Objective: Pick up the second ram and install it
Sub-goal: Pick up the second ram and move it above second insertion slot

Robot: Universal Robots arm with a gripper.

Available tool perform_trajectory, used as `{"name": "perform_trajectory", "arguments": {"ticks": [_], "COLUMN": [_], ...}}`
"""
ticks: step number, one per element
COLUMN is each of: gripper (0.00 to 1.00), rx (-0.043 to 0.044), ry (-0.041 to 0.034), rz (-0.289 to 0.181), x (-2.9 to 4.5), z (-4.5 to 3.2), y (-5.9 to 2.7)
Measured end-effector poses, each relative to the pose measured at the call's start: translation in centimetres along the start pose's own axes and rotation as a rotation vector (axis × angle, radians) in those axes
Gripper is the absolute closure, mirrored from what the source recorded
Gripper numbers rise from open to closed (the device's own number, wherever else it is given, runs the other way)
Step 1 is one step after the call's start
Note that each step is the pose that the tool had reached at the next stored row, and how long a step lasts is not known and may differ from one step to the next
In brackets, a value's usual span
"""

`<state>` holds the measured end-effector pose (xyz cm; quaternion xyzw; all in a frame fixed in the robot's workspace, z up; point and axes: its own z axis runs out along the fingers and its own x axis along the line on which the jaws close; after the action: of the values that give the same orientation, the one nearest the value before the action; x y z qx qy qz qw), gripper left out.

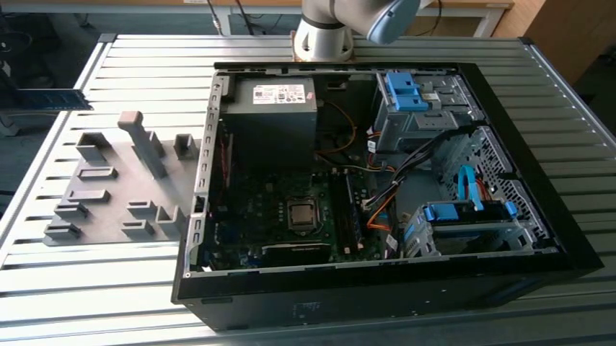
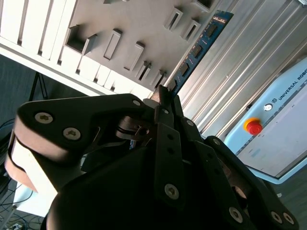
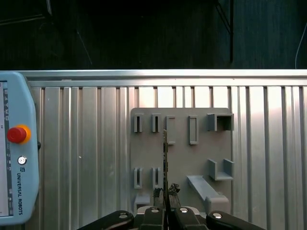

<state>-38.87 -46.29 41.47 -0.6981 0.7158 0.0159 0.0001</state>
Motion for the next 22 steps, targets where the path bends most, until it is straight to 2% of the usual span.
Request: {"name": "perform_trajectory", "arguments": {"ticks": [22], "gripper": [0.86], "rx": [-0.0001], "ry": [0.0], "rz": [0.0], "x": [-0.05], "z": [-0.05], "y": [-2.02]}}
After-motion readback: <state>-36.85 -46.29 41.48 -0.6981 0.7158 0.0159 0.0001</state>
